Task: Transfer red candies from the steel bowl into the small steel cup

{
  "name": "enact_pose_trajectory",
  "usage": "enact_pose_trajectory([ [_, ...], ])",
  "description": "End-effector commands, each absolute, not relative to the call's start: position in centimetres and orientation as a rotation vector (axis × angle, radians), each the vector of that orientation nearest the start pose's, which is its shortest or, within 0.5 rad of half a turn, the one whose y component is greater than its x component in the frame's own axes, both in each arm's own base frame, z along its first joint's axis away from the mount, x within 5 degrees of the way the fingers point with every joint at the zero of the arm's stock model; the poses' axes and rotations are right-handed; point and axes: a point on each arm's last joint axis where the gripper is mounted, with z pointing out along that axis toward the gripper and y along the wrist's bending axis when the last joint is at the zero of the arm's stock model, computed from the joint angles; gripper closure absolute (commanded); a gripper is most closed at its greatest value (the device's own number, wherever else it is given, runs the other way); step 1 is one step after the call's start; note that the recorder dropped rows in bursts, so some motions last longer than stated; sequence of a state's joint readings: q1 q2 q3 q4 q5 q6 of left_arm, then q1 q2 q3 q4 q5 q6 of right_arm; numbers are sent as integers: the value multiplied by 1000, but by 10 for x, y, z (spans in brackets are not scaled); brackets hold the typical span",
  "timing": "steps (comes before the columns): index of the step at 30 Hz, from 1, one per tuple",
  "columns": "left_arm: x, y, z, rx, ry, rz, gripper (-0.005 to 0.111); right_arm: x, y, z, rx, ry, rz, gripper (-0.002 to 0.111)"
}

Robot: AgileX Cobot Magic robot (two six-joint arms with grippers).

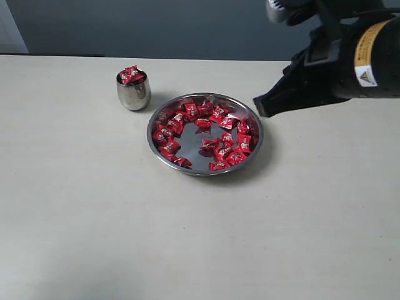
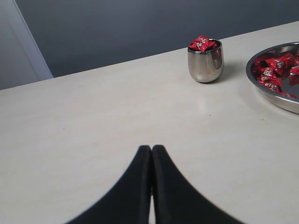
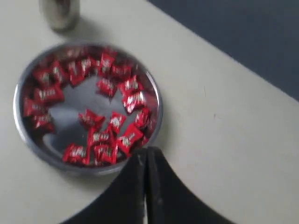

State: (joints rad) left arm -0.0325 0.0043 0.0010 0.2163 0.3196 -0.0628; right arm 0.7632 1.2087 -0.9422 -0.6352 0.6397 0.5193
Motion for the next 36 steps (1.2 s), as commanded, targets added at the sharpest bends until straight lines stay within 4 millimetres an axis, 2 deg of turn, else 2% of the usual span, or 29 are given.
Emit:
enact_pose_trajectory([
  [1,54,4,186,106,1788,135,106,213,109,303,-447,1903,291,109],
  [4,54,4,186,107,1788,137,106,191,70,279,-256,1802,374,109],
  [9,54,4,186,107,1788,137,106,121,22,231,-48,1752,259,109],
  [13,54,4,186,107,1788,137,106,82,7,203,71,1682,187,109],
  [15,54,4,186,107,1788,137,106,72,2,201,135,1664,168,109],
  [20,54,4,186,107,1788,137,106,55,-10,185,309,1775,108,109],
  [24,54,4,186,107,1788,137,106,54,-10,185,241,1777,52,109],
  [28,54,4,186,107,1788,137,106,53,-9,182,96,1822,-84,109],
  [36,54,4,186,107,1788,137,106,52,-10,182,82,1835,-164,109],
])
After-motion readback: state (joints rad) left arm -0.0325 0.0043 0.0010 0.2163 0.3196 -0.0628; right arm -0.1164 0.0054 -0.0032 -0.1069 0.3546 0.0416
